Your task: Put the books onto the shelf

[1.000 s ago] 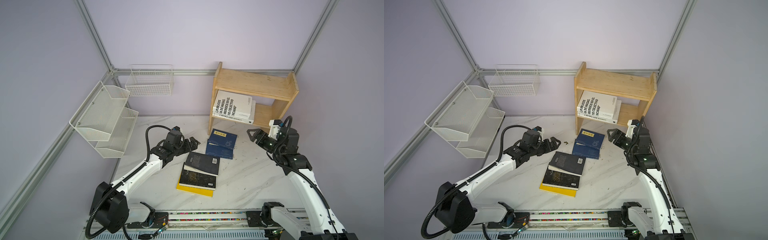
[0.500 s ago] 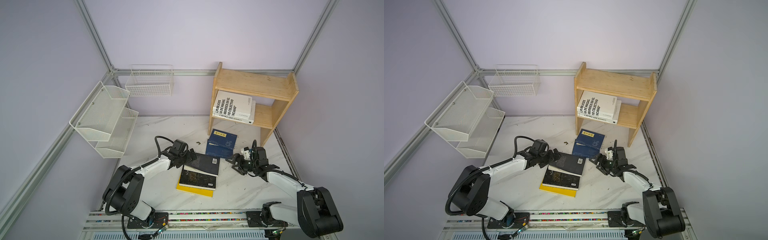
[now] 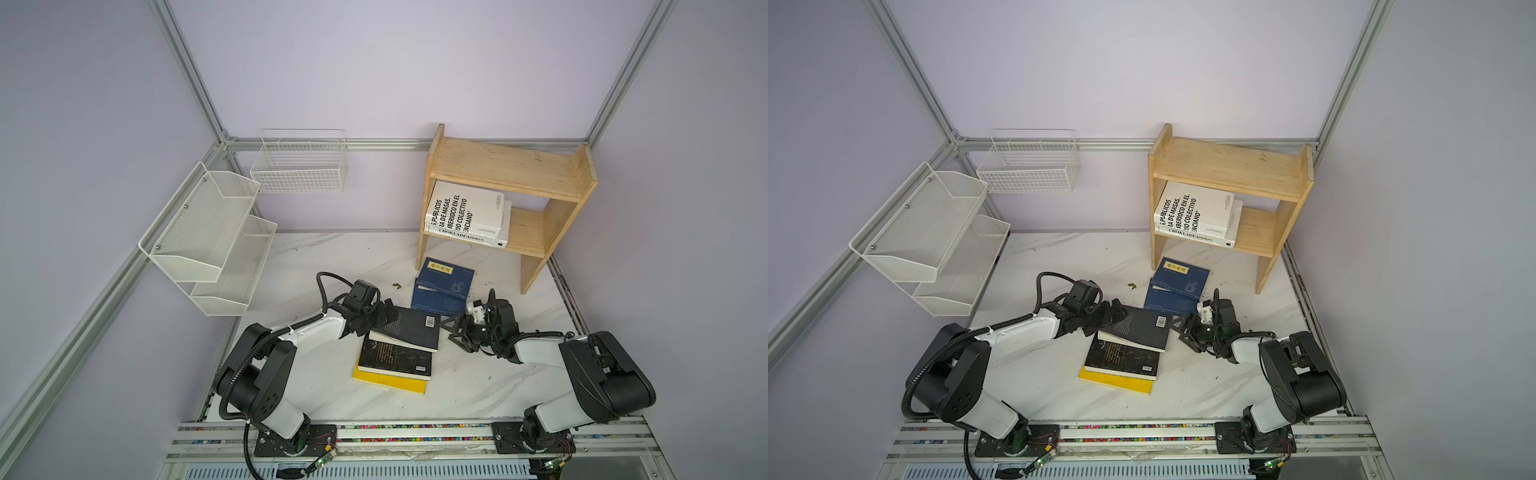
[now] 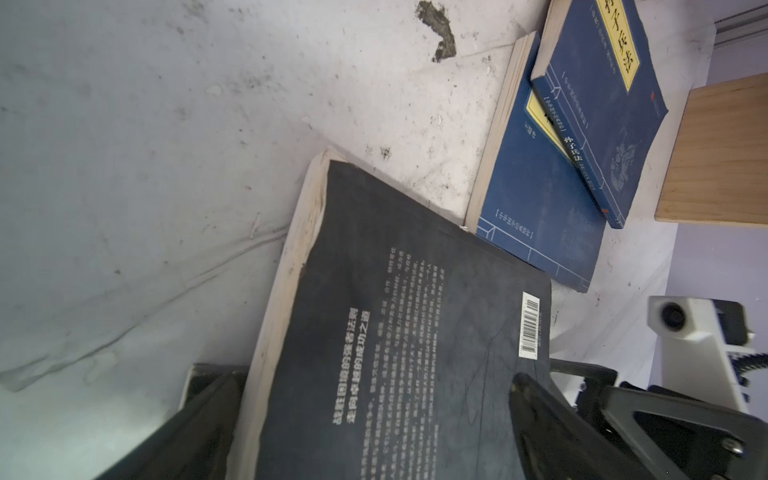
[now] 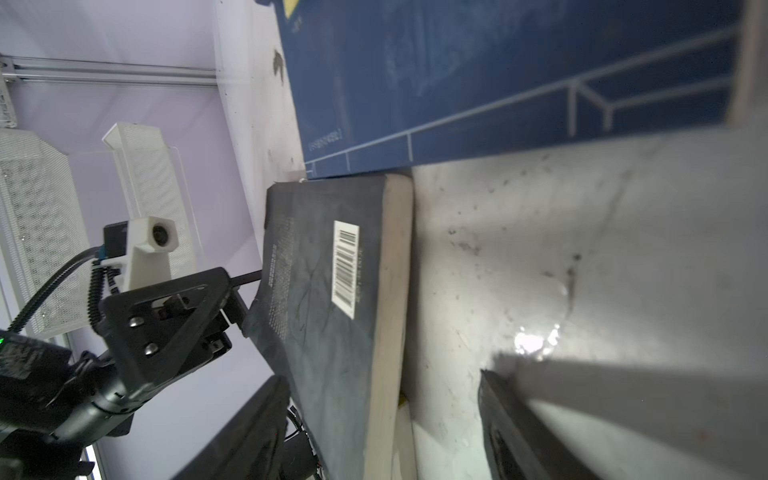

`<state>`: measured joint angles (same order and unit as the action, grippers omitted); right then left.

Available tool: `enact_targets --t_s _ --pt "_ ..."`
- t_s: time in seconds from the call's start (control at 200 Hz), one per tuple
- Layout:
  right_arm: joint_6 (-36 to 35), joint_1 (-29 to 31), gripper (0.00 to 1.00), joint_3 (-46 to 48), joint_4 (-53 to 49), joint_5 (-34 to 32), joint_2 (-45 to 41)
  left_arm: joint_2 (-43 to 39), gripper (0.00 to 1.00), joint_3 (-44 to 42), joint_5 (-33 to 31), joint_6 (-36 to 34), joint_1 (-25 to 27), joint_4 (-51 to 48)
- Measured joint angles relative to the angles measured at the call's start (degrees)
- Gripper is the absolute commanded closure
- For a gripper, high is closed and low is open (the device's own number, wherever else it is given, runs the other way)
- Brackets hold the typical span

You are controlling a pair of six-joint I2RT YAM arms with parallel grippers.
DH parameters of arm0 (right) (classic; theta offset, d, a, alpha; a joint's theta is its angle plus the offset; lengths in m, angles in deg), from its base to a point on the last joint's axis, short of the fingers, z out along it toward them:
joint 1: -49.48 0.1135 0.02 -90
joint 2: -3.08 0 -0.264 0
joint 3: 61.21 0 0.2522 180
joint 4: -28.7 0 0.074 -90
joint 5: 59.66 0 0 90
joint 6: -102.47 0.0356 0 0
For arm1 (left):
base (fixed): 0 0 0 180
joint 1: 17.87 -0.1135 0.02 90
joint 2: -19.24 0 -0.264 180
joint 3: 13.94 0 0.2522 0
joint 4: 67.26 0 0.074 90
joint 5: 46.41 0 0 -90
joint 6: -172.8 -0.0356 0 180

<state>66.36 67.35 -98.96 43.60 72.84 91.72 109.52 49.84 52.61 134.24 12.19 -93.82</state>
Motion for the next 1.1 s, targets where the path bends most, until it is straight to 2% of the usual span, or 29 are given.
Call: enact_targets --t_s 0.21,0.305,0.36,0.445,0.515,0.705,0.82,0.965,1.1 --pt "5.2 4.0 0.4 -0.4 15.8 1.2 9.0 2.1 0.0 1.2 1.0 -1.1 1.4 1.0" --pt "6.7 5.3 0.47 -0.4 17.4 0.0 9.5 4.0 0.0 2.7 1.2 -1.6 2.4 1.2" --pt "6.9 5.6 0.54 -0.4 16.3 -1.1 9.1 5.0 0.0 3.4 1.3 -1.8 3.0 1.4" --pt "5.0 5.7 0.66 -0.8 9.7 -4.5 5.7 6.2 0.0 4.7 1.8 -1.7 3.7 1.5" --pt "2.4 5.9 0.72 -2.3 1.7 -8.2 0.5 6.5 0.0 5.8 2.6 -1.6 4.1 0.9" --pt "-7.3 6.2 0.85 -12.8 -16.7 -18.3 -14.6 6.4 0.0 12.5 3.9 -1.3 4.6 -4.3" --pt "-13.5 6.3 0.87 -18.4 -24.2 -23.6 -19.8 5.3 0.0 16.7 5.6 0.7 3.4 -6.7" --pt "-22.4 6.4 0.87 -23.4 -32.8 -28.2 -23.6 -0.2 0.0 17.1 12.1 9.0 -1.5 -4.6" --pt "-32.9 9.2 0.87 -28.4 -39.4 -31.5 -25.5 -6.1 0.0 14.9 20.2 21.3 -7.0 4.6"
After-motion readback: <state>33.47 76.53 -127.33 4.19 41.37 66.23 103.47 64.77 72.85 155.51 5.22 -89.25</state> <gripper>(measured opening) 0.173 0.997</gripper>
